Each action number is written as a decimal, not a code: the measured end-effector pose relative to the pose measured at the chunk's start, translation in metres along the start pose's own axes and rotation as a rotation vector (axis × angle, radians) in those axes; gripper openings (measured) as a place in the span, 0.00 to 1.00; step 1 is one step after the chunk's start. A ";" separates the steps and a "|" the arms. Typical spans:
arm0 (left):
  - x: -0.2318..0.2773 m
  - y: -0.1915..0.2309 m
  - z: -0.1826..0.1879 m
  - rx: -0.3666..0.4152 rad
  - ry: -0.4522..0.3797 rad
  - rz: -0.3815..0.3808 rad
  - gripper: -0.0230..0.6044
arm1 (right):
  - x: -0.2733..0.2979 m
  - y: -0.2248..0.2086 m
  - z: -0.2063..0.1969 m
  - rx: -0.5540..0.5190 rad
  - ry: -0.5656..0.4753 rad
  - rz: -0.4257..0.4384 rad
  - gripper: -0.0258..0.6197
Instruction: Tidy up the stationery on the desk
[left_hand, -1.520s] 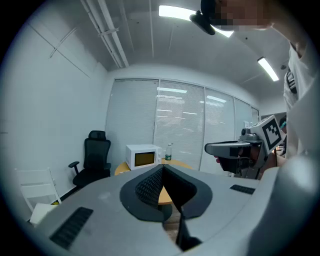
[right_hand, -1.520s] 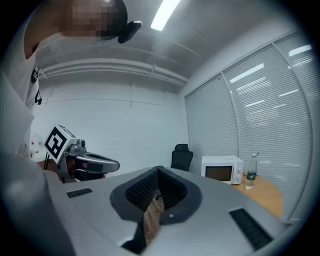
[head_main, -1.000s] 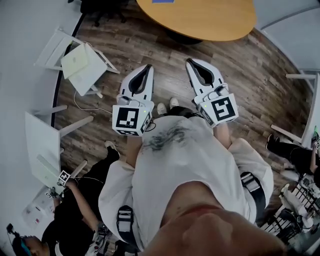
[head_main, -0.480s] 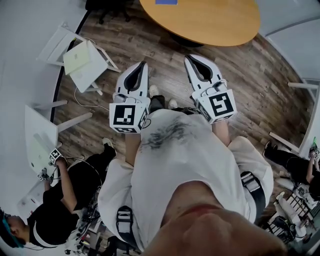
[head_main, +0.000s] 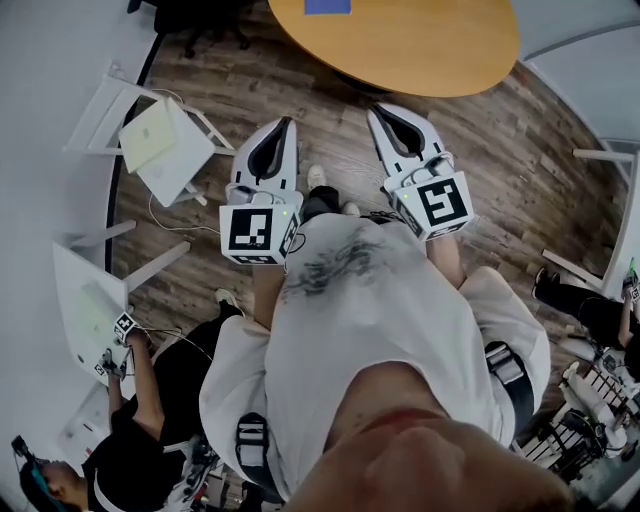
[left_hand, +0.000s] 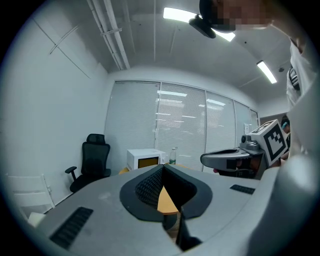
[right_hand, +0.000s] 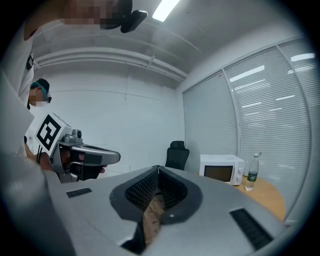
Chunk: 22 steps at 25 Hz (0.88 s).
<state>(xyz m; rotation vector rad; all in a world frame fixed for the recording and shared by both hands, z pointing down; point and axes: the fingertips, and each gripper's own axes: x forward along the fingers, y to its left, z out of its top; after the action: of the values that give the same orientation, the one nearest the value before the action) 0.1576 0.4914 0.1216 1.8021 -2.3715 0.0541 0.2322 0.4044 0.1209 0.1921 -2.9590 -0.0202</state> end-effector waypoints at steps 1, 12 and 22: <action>0.005 0.008 0.001 0.000 -0.001 -0.010 0.05 | 0.008 -0.001 0.002 -0.002 0.003 -0.008 0.14; 0.053 0.084 0.015 0.023 0.002 -0.126 0.05 | 0.087 -0.005 0.015 -0.002 0.051 -0.125 0.14; 0.083 0.106 0.014 -0.002 0.014 -0.166 0.05 | 0.117 -0.022 0.011 0.008 0.098 -0.160 0.14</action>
<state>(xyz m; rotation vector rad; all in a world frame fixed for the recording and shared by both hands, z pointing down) 0.0325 0.4392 0.1275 1.9831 -2.2026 0.0432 0.1186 0.3674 0.1304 0.4179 -2.8390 -0.0192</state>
